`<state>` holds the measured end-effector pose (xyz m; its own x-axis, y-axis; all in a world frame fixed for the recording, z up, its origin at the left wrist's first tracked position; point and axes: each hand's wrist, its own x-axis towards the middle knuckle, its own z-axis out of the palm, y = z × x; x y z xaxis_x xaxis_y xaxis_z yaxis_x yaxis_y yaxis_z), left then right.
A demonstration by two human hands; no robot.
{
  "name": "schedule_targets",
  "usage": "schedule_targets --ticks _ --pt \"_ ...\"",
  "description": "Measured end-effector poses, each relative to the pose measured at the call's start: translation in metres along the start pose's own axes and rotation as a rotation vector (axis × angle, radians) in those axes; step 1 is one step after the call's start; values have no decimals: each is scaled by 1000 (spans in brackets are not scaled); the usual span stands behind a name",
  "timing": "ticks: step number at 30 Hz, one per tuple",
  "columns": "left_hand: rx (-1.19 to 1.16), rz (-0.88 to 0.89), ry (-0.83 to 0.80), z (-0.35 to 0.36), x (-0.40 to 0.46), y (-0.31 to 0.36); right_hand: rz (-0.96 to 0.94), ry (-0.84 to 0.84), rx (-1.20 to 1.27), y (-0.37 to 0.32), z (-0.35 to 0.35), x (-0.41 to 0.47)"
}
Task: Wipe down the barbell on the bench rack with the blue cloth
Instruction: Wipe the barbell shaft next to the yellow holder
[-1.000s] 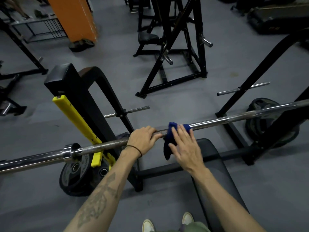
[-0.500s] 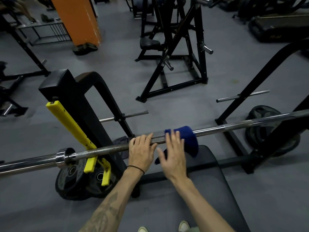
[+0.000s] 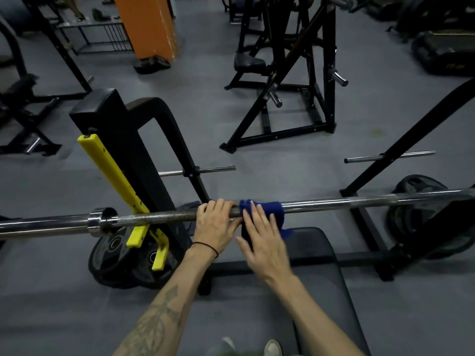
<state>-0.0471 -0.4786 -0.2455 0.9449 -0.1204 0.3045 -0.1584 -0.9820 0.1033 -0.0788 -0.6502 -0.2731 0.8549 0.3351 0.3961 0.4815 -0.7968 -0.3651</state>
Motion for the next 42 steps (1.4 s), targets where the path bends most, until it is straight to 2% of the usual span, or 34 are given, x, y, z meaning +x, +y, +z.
schedule_targets --ticks 2,5,6,7,9,13,14,16,19,21,24,26,27,30,32,35,38,39,42 --pt "3 -5 10 0 2 1 36 44 -52 28 -12 -2" --pt "33 -13 22 0 0 1 359 115 61 19 -16 1" --pt "53 -6 29 -1 1 2 396 122 76 4 -12 6" --pt "71 4 36 -1 1 2 379 110 75 -12 -6 8" --pt "107 29 35 -3 2 1 222 64 39 -31 6 7" --pt "79 108 -24 -4 8 -6 14 24 -137 0 -1 -1" --pt "56 121 -25 -5 9 -7 34 52 -158 12 -6 -5" --pt "25 150 -41 -6 14 -10 198 122 -130 29 -16 -10" --pt "-11 165 -178 -15 26 -16 442 221 14 11 -10 3" --pt "-41 131 -347 -22 38 -20 406 191 79 -16 1 15" --pt "-90 85 -496 -30 49 -19 151 38 0 -19 4 12" --pt "-80 102 -452 -27 44 -19 18 40 -140 13 -8 6" --pt "-57 125 -379 -22 39 -18 35 80 -175 29 -15 3" --pt "18 178 -122 -10 22 -15 373 211 -45 32 -22 0" --pt "19 134 -13 -3 15 -7 449 203 61 -1 -7 8" --pt "-34 60 31 2 8 4 262 56 71 -26 6 4" --pt "-94 79 70 0 5 0 85 41 -136 17 -12 -6" --pt "-97 92 76 -1 4 -1 119 83 -152 29 -18 -8" --pt "-87 85 73 -2 6 3 434 185 35 9 -14 -1"
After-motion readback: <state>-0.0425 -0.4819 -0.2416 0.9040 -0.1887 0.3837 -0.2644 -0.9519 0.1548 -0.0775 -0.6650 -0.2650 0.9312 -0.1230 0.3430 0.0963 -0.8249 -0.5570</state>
